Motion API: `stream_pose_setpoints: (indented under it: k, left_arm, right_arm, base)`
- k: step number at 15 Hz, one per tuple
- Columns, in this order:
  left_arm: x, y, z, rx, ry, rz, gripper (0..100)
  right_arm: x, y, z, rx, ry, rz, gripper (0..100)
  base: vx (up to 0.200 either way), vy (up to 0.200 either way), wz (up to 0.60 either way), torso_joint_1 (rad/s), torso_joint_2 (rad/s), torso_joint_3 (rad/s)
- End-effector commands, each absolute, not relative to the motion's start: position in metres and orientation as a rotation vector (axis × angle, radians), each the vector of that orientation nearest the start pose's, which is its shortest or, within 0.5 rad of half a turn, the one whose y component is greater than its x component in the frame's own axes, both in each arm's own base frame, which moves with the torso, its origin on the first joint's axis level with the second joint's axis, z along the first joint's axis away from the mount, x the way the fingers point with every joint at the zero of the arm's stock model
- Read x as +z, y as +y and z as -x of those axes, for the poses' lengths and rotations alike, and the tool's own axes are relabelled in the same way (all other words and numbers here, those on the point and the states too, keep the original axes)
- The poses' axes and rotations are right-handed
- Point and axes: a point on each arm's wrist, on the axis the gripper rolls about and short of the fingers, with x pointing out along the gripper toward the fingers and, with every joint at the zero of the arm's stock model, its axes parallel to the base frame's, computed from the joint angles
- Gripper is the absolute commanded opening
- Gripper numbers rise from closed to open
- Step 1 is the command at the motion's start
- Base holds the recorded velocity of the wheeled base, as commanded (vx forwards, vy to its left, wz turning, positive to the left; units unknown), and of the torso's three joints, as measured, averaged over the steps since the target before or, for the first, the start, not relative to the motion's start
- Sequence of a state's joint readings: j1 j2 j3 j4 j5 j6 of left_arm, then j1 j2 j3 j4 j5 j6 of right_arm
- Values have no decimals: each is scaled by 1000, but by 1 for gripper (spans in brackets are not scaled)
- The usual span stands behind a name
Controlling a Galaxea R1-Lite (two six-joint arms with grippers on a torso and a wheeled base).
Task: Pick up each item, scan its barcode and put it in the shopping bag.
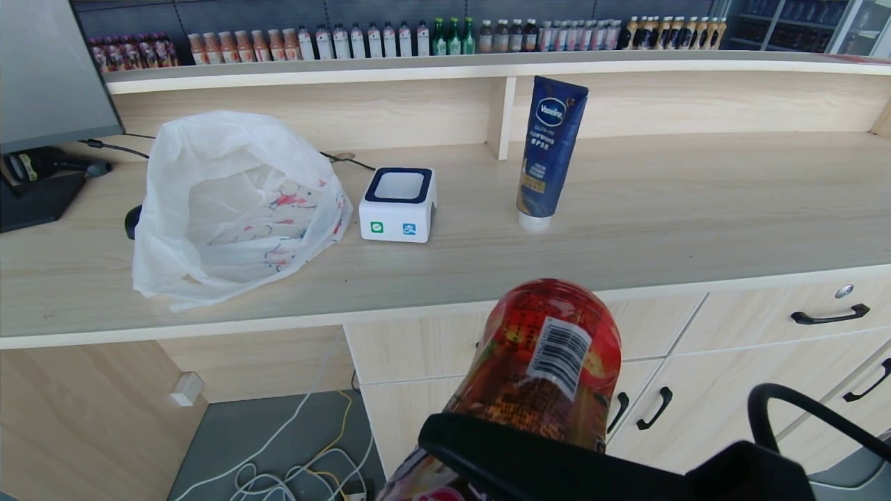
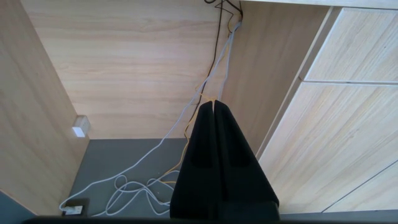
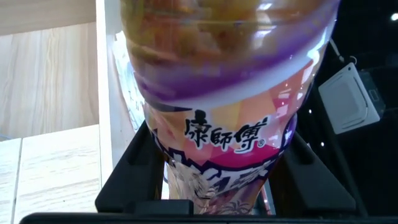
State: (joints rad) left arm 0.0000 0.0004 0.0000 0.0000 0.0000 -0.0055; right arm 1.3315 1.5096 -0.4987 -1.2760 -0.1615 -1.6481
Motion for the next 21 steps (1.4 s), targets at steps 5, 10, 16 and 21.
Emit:
stream_pose_setpoints:
  k: [5,10,16,21]
  left_arm:
    - [75,0,23,0,0,6,0]
    - [75,0,23,0,0,6,0]
    - [75,0,23,0,0,6,0]
    - [75,0,23,0,0,6,0]
  right_arm:
    - [218,229,-60,692,-1068,1244,0]
    - [217,227,-59,753,-1001,1124,0]
    - [217,226,-59,843,-874,847,0]
    - [216,220,-66,931,-689,571,0]
  base:
    - [0,0,0,0,0,0]
    - [0,0,0,0,0,0]
    - [0,0,0,0,0,0]
    - [0,0,0,0,0,0]
